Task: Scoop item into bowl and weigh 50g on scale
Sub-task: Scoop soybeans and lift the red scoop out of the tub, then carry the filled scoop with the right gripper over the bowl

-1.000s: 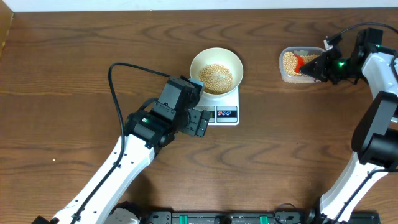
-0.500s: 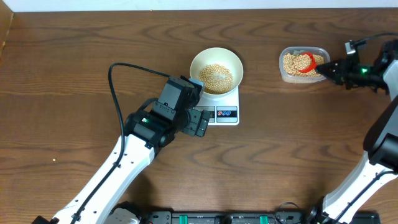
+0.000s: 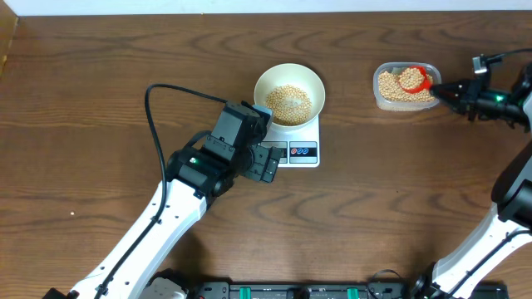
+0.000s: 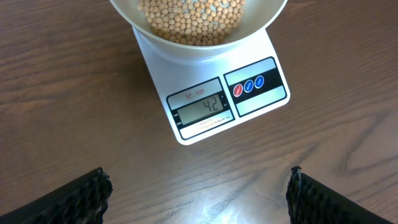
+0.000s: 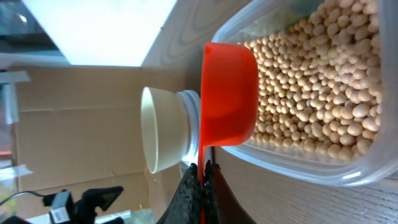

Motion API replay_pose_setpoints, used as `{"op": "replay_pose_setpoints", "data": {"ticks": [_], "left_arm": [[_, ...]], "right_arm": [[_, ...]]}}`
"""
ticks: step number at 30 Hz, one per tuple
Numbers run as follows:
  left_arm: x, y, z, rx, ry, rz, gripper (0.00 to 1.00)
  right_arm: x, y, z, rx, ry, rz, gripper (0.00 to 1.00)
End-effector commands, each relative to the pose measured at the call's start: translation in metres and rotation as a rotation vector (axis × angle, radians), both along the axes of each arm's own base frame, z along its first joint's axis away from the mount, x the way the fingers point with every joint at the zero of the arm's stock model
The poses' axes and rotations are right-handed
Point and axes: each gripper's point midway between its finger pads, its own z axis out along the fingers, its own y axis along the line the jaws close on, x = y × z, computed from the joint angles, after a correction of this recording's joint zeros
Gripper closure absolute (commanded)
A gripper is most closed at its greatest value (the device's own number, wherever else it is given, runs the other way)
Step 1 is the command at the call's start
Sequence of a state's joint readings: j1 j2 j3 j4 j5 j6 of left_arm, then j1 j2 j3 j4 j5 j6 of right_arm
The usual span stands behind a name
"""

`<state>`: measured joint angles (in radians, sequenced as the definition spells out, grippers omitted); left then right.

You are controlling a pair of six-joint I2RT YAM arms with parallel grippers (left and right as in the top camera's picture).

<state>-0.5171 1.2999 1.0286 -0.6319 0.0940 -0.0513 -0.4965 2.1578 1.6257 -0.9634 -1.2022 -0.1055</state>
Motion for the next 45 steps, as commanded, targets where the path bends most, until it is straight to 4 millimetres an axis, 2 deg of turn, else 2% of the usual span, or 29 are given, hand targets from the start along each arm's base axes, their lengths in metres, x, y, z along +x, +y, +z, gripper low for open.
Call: {"op": "replay_pose_setpoints", "data": {"ticks": [1, 12, 18, 29, 37, 45], "left_arm": [[0.001, 0.004, 0.002, 0.011, -0.012, 0.01, 0.08], [0.001, 0.004, 0.002, 0.011, -0.012, 0.01, 0.08], [0.001, 0.004, 0.002, 0.011, -0.012, 0.01, 0.08], [0.001, 0.004, 0.002, 0.011, -0.012, 0.01, 0.08], [0.001, 0.004, 0.002, 0.011, -0.012, 0.01, 0.08], [0.001, 0.004, 0.002, 0.011, -0.012, 0.01, 0.08]], "right_arm": [[0.0, -0.002, 0.013, 0.101, -0.066, -0.003, 0.99], [0.001, 0.004, 0.036, 0.224, -0.13, 0.008, 0.99], [0.002, 0.022, 0.039, 0.246, -0.121, 0.044, 0.99], [0.006, 0.07, 0.055, 0.267, -0.144, 0.157, 0.99], [0.01, 0.108, 0.07, 0.201, -0.153, 0.245, 0.99], [0.012, 0.16, 0.093, 0.136, -0.188, 0.359, 0.99]]}}
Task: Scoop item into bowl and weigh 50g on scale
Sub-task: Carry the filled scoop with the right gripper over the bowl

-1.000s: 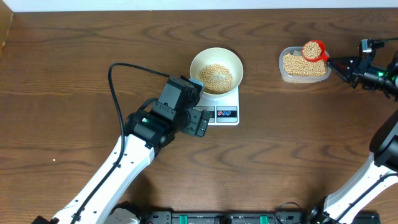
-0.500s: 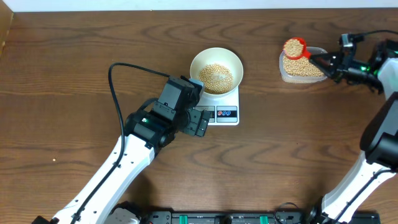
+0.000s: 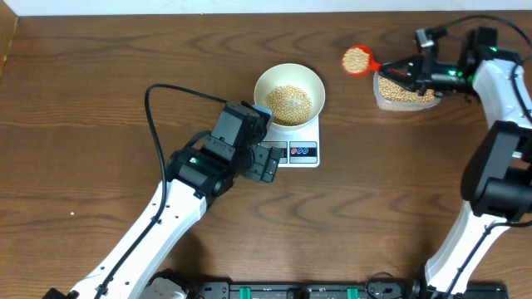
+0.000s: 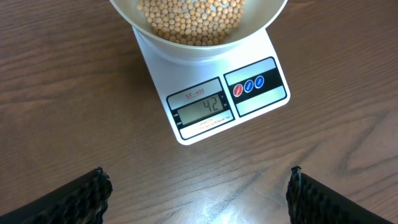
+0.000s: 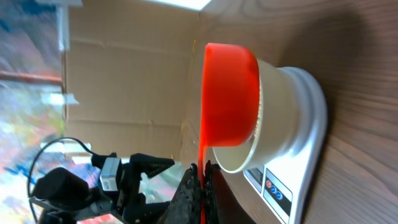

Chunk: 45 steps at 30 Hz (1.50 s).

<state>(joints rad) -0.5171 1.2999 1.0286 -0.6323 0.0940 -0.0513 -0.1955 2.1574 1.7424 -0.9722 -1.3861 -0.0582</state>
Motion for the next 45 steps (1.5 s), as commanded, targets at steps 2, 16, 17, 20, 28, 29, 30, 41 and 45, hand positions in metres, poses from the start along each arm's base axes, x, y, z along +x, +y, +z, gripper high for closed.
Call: {"op": "replay_pose_setpoints", "data": {"ticks": [2, 16, 17, 20, 28, 29, 30, 41, 45], "left_arm": [[0.001, 0.004, 0.002, 0.011, -0.012, 0.01, 0.08], [0.001, 0.004, 0.002, 0.011, -0.012, 0.01, 0.08], [0.001, 0.004, 0.002, 0.011, -0.012, 0.01, 0.08], [0.001, 0.004, 0.002, 0.011, -0.012, 0.01, 0.08], [0.001, 0.004, 0.002, 0.011, -0.012, 0.01, 0.08], [0.001, 0.004, 0.002, 0.011, -0.012, 0.01, 0.07], [0.001, 0.004, 0.002, 0.011, -0.012, 0.01, 0.08], [0.001, 0.004, 0.002, 0.011, -0.012, 0.01, 0.08], [0.001, 0.004, 0.002, 0.011, -0.012, 0.01, 0.08]], "right_arm": [[-0.003, 0.034, 0.038, -0.01, -0.09, 0.073, 0.99], [-0.016, 0.096, 0.026, -0.203, -0.087, 0.167, 0.99], [-0.016, 0.099, 0.028, -0.223, -0.093, 0.167, 0.99], [-0.015, 0.104, 0.032, -0.282, -0.109, 0.168, 0.99], [-0.027, 0.131, 0.031, -0.37, -0.142, 0.226, 0.99], [-0.027, 0.132, 0.028, -0.392, -0.139, 0.227, 0.99], [-0.028, 0.133, 0.023, -0.422, -0.136, 0.228, 0.99], [-0.034, 0.142, 0.011, -0.506, -0.151, 0.255, 0.99], [-0.034, 0.142, 0.011, -0.508, -0.161, 0.26, 0.99]]}}
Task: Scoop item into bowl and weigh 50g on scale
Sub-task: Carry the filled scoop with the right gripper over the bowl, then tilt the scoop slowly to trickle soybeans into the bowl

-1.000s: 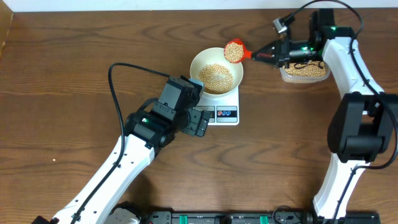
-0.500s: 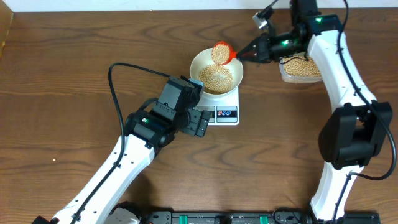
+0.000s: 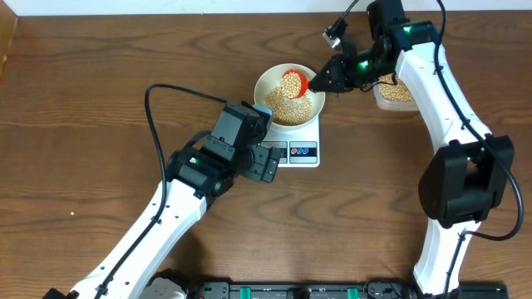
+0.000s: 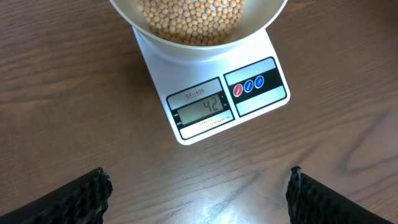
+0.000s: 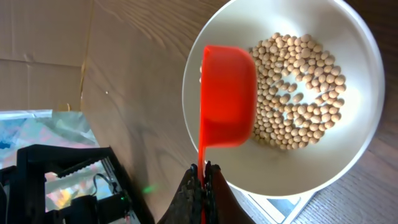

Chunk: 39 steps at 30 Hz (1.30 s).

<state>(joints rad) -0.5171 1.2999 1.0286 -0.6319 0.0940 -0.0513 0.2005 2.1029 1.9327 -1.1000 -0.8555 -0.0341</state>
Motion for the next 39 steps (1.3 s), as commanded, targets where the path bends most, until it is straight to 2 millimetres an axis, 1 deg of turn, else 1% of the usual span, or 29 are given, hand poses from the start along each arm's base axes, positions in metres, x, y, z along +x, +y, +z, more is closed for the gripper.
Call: {"op": "replay_pose_setpoints", "data": {"ticks": [1, 4, 19, 39], "left_arm": [[0.0013, 0.0038, 0.0023, 0.011, -0.012, 0.01, 0.08], [0.0013, 0.0038, 0.0023, 0.011, -0.012, 0.01, 0.08], [0.0013, 0.0038, 0.0023, 0.011, -0.012, 0.01, 0.08], [0.0013, 0.0038, 0.0023, 0.011, -0.012, 0.01, 0.08]], "right_arm": [[-0.0008, 0.0036, 0.0159, 0.007, -0.061, 0.025, 0.99], [0.0009, 0.0008, 0.0125, -0.019, -0.066, 0.016, 0.99], [0.001, 0.0009, 0.0127, -0.017, -0.067, 0.017, 0.99], [-0.0003, 0.0053, 0.0183, 0.023, -0.067, 0.029, 0.99]]}}
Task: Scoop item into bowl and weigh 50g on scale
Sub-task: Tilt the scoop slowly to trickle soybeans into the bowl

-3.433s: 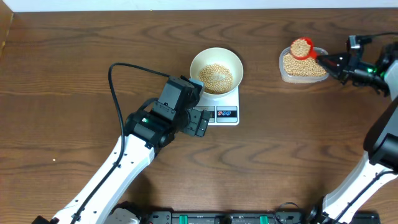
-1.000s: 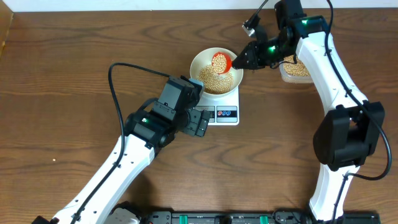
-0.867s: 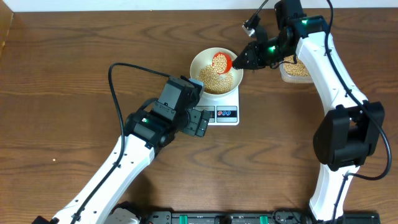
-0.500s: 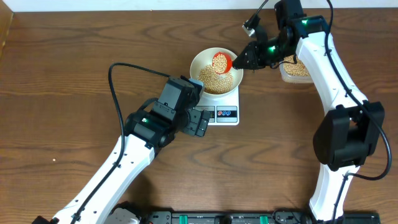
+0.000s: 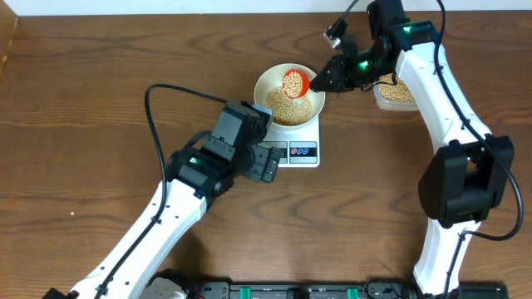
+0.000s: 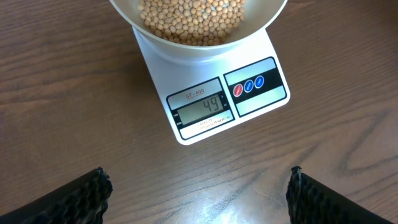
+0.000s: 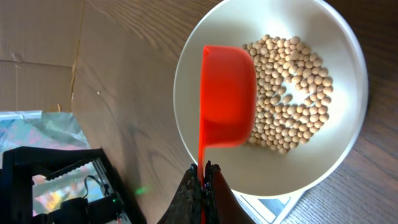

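Observation:
A cream bowl (image 5: 309, 83) of soybeans (image 5: 283, 106) stands on the white scale (image 5: 303, 152), whose display (image 6: 203, 110) reads 49. My right gripper (image 7: 203, 166) is shut on the thin handle of a red scoop (image 7: 227, 93), held over the bowl's far side with some beans still in it (image 5: 293, 82). The left gripper (image 6: 199, 186) hangs open just in front of the scale, nothing between its fingers (image 6: 81, 196).
A clear plastic tub of soybeans (image 5: 397, 93) sits at the back right, partly behind my right arm. A black cable (image 5: 158, 108) loops off the left arm. Bare wooden tabletop lies all around the scale.
The scale reading has gone from 42 to 49 and the bean heap in the bowl is larger. The scoop sits slightly shifted over the bowl. My left gripper has not moved.
The red scoop lay in the tub of beans, held by my right gripper. Then it was loaded and lifted left of the tub, then over the bowl with the scale at 42. Now beans have gone into the bowl and the display shows 49.

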Motion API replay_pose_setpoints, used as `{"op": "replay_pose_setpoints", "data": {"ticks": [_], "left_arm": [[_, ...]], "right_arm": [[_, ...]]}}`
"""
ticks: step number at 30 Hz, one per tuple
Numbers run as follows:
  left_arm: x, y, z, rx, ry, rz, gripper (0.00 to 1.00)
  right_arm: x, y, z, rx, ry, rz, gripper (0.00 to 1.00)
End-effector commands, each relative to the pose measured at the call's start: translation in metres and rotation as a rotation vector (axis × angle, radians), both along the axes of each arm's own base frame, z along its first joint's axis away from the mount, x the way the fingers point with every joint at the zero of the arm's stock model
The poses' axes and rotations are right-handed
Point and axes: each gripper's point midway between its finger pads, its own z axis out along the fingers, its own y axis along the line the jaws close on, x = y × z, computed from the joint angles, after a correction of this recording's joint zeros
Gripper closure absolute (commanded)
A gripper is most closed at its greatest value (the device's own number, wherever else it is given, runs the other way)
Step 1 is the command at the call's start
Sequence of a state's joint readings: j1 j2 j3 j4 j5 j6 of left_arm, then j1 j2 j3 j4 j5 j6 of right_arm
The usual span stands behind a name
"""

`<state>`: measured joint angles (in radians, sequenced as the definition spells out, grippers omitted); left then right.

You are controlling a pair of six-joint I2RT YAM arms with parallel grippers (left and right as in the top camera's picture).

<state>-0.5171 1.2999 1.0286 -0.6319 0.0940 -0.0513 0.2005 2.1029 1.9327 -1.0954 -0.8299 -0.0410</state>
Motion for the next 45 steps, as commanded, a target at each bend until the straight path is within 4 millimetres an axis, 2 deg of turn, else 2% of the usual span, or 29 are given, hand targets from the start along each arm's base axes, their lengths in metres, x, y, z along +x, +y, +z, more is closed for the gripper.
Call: {"op": "replay_pose_setpoints", "data": {"ticks": [1, 45], "left_arm": [[0.0013, 0.0038, 0.0023, 0.011, -0.012, 0.01, 0.08], [0.0013, 0.0038, 0.0023, 0.011, -0.012, 0.01, 0.08]], "right_arm": [[-0.0025, 0.0078, 0.0212, 0.046, -0.053, 0.033, 0.99], [0.0067, 0.0099, 0.0249, 0.056, -0.108, 0.035, 0.99]]}}
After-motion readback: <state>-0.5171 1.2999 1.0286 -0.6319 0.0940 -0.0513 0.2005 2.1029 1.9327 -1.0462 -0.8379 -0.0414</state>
